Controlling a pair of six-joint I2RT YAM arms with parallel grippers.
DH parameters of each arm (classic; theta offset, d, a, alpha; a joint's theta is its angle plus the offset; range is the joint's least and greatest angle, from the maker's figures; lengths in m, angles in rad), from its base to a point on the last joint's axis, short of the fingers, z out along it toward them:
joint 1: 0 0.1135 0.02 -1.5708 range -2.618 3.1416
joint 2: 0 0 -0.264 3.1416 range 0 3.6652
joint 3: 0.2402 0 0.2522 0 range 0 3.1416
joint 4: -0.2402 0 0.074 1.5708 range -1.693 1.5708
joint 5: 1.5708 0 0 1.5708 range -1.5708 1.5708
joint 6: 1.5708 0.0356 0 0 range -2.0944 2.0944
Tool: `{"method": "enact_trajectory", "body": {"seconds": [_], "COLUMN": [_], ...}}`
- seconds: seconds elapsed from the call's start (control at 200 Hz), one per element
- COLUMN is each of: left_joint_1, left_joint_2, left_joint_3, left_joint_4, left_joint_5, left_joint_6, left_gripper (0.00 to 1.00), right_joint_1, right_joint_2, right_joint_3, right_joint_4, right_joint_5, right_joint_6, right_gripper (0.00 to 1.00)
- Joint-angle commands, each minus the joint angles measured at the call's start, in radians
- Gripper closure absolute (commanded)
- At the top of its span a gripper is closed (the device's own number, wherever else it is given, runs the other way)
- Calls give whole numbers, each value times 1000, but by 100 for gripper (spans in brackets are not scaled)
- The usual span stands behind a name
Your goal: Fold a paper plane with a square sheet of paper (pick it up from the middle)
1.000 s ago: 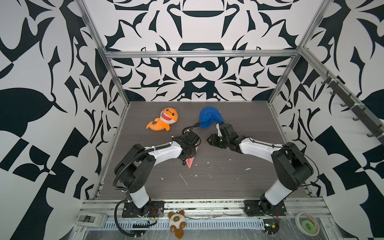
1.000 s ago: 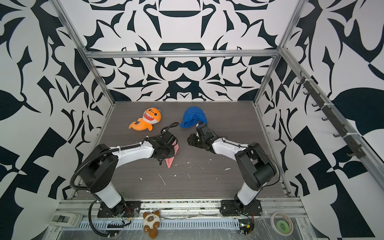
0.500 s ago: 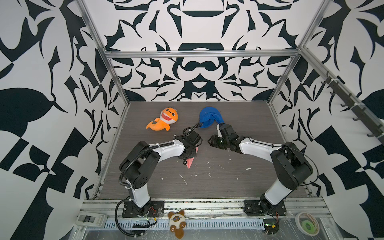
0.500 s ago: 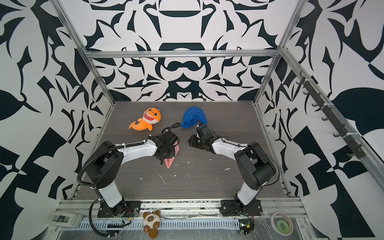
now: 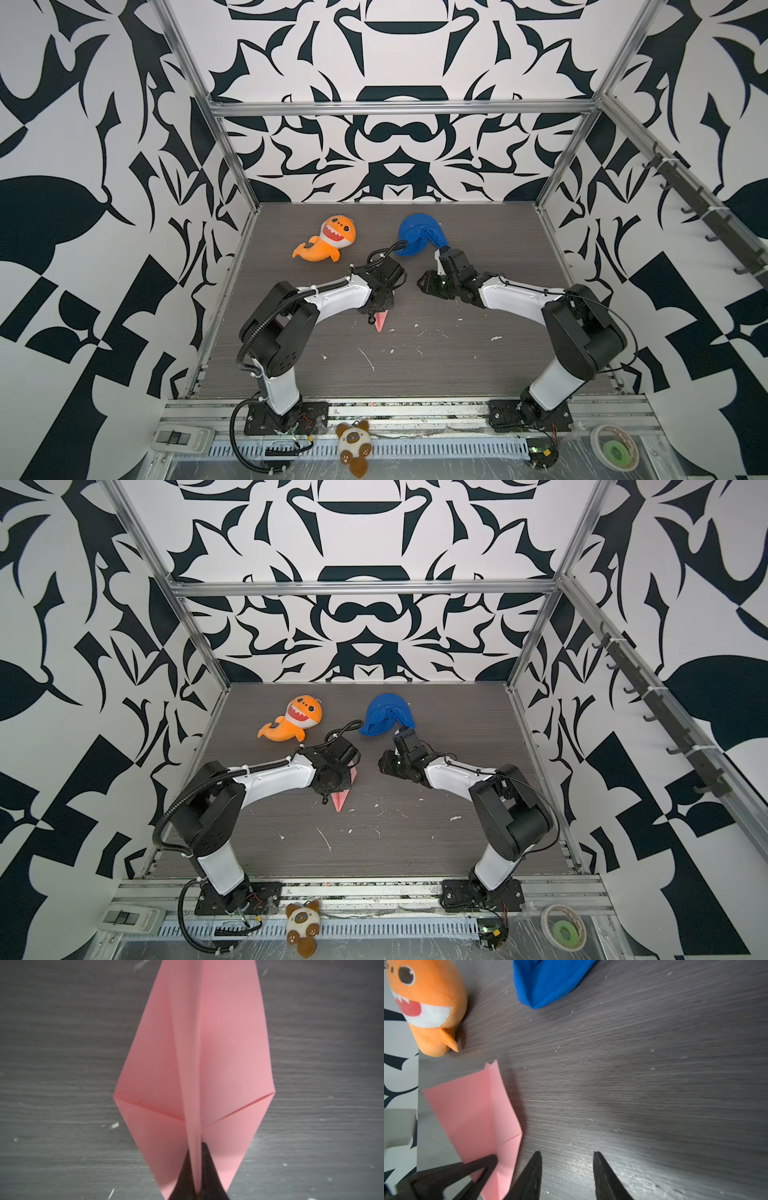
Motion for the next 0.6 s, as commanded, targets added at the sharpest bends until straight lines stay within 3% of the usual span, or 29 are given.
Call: {"method": "enact_trajectory", "body": {"seconds": [0.0, 0.15, 0.5, 0.595], "left_joint_1": [-3, -3, -3, -1], "left_joint_2": [9, 114, 294, 329], "left_joint_3": [77, 189, 384, 417], "left_joint_4": [-42, -90, -145, -172], "left_joint_5": [-32, -58, -27, 3], "left_joint_6": [23, 36, 46, 55], "left_gripper": [92, 92, 91, 87], "right_joint_1": [-36, -92, -149, -149], "right_joint_2": [-77, -139, -187, -188], "right_joint_3": [-18, -52, -98, -106], "right_joint_4": [-5, -52, -46, -40], "right_joint_5": [67, 128, 77, 65], "right_joint_6": [1, 4, -8, -7], "right_gripper": [56, 56, 56, 56]}}
